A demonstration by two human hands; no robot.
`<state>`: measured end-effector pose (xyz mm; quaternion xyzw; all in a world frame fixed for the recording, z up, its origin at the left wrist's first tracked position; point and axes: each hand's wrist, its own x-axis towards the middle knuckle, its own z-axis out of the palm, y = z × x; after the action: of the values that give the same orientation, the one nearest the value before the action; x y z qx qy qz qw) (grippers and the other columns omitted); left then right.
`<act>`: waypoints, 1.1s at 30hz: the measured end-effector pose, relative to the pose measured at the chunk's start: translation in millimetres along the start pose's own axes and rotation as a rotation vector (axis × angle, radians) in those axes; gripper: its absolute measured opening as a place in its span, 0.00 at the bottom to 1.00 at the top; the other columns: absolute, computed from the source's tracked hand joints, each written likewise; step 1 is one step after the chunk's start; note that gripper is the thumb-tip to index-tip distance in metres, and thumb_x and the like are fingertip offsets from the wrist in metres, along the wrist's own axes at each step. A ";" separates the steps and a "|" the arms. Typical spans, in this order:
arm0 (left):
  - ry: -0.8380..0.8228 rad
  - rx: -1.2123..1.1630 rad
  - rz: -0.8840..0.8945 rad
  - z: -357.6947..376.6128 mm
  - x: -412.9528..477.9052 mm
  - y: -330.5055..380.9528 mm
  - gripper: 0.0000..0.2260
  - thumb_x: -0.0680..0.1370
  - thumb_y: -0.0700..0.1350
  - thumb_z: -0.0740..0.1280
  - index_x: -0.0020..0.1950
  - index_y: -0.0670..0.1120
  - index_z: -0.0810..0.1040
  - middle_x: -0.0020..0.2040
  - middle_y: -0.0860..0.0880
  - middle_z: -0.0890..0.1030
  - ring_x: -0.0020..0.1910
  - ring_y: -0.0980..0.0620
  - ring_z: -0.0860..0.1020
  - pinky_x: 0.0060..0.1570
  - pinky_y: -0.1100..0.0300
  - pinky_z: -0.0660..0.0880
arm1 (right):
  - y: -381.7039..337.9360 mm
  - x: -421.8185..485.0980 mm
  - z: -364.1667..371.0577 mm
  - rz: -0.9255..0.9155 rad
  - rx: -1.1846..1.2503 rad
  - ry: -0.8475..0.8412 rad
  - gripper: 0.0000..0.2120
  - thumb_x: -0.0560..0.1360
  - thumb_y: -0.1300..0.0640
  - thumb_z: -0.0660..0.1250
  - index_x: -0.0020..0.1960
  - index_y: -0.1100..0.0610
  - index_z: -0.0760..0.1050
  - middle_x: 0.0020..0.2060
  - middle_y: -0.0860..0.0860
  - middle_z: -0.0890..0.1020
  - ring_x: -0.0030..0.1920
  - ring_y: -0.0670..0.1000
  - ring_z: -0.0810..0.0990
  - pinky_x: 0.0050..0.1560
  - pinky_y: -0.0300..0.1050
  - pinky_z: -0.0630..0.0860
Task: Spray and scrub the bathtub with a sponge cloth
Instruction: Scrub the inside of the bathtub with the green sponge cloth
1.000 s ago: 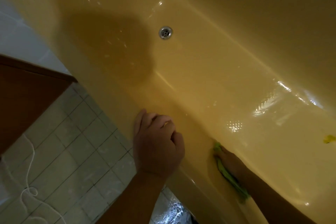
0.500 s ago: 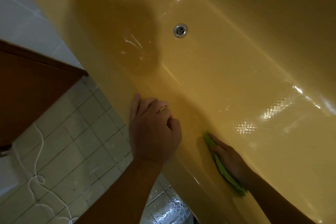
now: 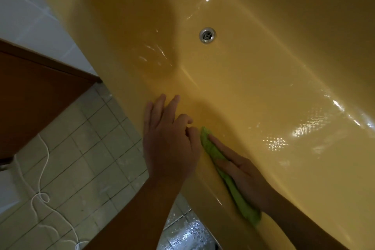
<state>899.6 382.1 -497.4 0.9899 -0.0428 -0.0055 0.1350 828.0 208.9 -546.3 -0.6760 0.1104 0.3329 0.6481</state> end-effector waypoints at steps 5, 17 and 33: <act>0.000 -0.009 -0.071 -1.1 7.0 -4.2 0.13 0.73 0.45 0.62 0.46 0.47 0.86 0.78 0.42 0.71 0.81 0.41 0.62 0.82 0.45 0.50 | 71.2 60.2 -15.1 0.333 -0.157 0.130 0.23 0.86 0.42 0.55 0.80 0.38 0.60 0.80 0.48 0.65 0.78 0.52 0.65 0.75 0.46 0.61; 0.054 -0.006 -0.102 -3.7 30.9 -21.8 0.17 0.78 0.45 0.56 0.48 0.46 0.86 0.78 0.43 0.71 0.83 0.41 0.59 0.82 0.45 0.50 | -10.1 36.4 9.2 -0.043 -0.015 0.010 0.23 0.85 0.52 0.61 0.75 0.30 0.65 0.73 0.27 0.66 0.73 0.30 0.64 0.74 0.29 0.60; 0.009 0.053 -0.078 -8.3 52.3 -34.4 0.22 0.78 0.47 0.55 0.56 0.45 0.88 0.79 0.42 0.70 0.83 0.41 0.59 0.82 0.42 0.50 | -43.3 44.2 20.1 -0.068 -0.023 -0.046 0.25 0.83 0.47 0.64 0.76 0.31 0.64 0.73 0.26 0.66 0.73 0.28 0.61 0.72 0.27 0.59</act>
<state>954.8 412.8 -498.6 0.9940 -0.0038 -0.0052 0.1089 880.3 246.3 -536.5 -0.6789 0.0686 0.3273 0.6536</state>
